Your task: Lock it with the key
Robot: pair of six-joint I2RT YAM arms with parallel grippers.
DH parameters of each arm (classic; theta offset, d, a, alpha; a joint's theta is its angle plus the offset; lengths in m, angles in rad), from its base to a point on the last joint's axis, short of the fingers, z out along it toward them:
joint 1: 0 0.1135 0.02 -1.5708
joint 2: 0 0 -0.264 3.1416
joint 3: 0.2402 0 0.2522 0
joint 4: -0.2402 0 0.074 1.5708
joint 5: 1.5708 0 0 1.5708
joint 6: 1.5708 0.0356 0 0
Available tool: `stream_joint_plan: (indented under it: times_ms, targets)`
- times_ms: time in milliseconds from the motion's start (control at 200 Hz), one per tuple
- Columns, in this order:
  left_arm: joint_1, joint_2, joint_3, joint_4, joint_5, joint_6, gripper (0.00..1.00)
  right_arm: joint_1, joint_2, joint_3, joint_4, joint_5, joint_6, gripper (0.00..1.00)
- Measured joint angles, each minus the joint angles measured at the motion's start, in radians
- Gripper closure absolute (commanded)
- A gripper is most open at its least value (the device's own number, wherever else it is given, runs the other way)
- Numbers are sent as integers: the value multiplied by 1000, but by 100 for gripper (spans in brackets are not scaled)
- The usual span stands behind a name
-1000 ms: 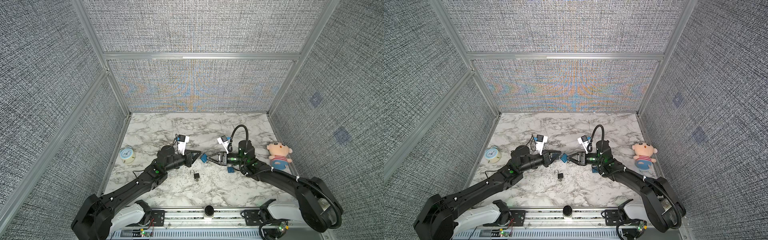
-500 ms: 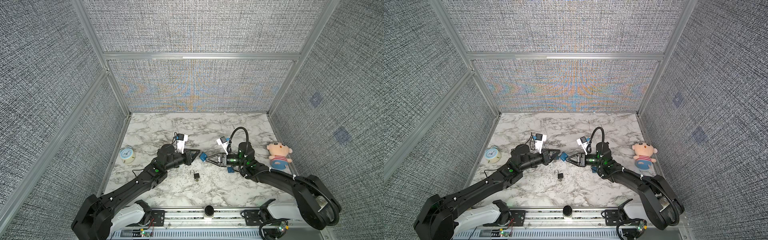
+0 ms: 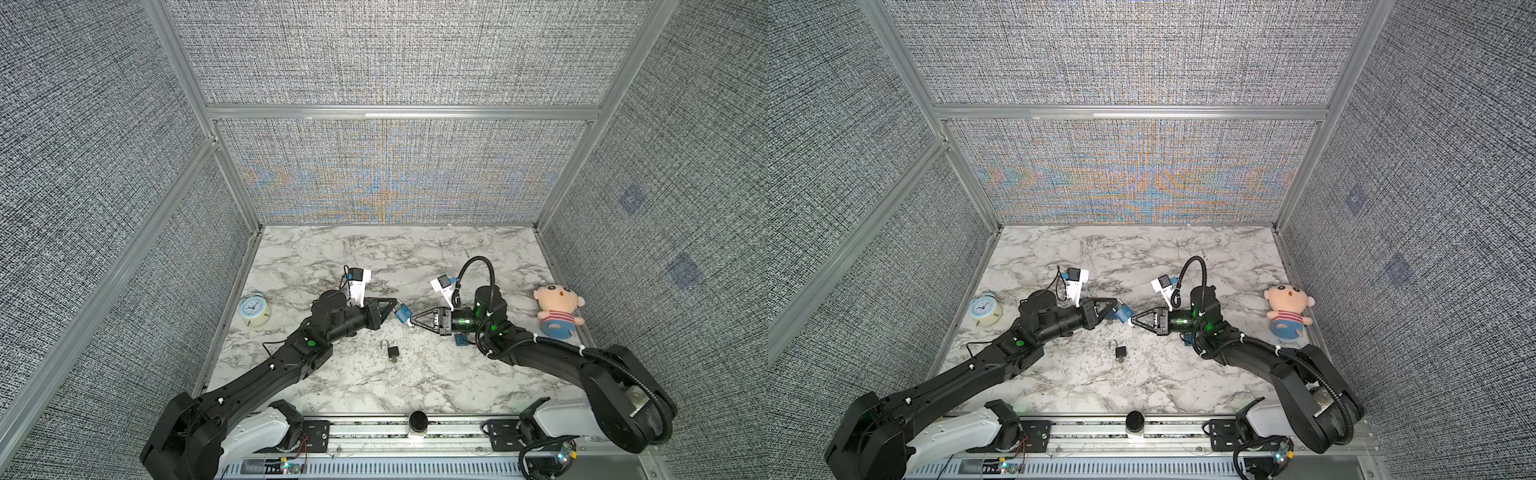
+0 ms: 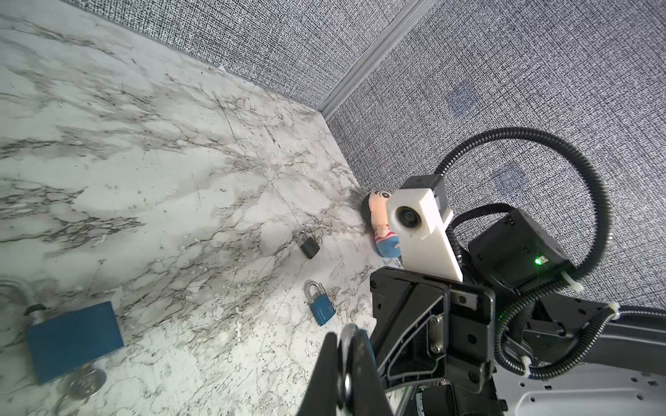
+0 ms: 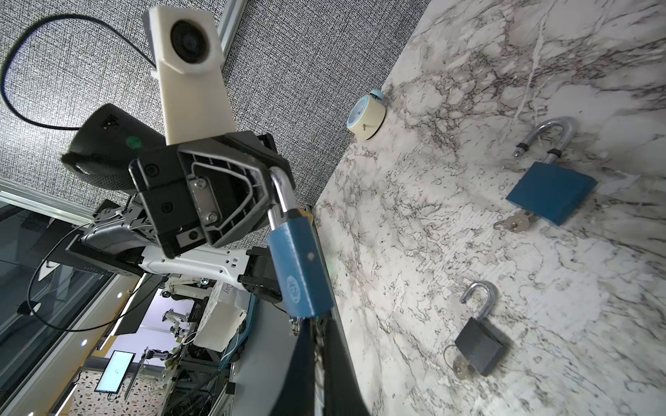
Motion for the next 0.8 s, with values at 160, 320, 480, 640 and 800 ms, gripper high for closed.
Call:
stream_joint_plan:
  times_ms: [160,320,480,640,800]
  targets:
    - [18,-18,0,-5,2,-6,100,2,6,0,40,1,12,100]
    - [39,-30,2,-21,34,-7,100,2,-4,-11,57,10,16,100]
    - [52,-40,5,-40,59,-7,100,0,-29,-16,27,17,-1,100]
    - [58,-44,5,-45,74,-6,100,-3,-50,-15,-26,21,-30,100]
    - [59,-42,5,-45,84,-7,100,-8,-61,-8,-76,24,-60,100]
